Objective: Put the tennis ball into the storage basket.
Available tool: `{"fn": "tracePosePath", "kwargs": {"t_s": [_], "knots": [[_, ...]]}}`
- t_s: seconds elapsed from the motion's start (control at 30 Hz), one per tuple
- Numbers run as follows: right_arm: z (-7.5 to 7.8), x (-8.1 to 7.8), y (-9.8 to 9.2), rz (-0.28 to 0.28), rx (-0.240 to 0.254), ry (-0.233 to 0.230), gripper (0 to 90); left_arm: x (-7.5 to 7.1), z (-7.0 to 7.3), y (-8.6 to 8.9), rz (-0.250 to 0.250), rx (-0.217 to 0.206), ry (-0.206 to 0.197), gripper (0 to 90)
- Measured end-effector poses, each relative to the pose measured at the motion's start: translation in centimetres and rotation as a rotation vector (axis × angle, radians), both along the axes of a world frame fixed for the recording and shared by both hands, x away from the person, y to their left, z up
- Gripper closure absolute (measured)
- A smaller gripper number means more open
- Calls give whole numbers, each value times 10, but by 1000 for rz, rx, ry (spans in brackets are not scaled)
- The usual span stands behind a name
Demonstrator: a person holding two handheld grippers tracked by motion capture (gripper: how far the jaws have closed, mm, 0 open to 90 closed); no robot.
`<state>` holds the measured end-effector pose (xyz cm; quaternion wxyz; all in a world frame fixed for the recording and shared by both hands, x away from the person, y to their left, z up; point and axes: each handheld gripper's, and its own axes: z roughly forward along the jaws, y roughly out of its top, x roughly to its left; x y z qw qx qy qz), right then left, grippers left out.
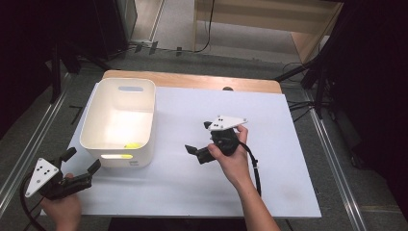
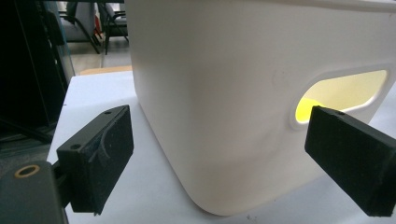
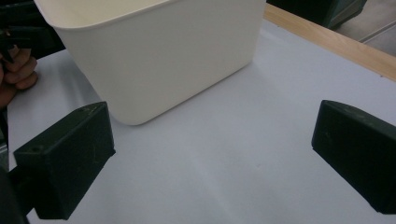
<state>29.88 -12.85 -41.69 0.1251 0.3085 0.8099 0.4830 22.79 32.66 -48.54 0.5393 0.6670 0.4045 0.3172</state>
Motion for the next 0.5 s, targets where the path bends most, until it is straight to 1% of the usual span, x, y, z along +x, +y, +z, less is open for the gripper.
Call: {"fn": "tracePosePath", "kwargs": {"t_s": [0.27, 0.5], "knots": [[-6, -7, -18, -33, 12, -10, 0, 0, 0, -1, -1, 2, -1, 79], [-12, -12, -33, -58, 18, -7, 0, 0, 0, -2, 3, 6, 1, 79]]}}
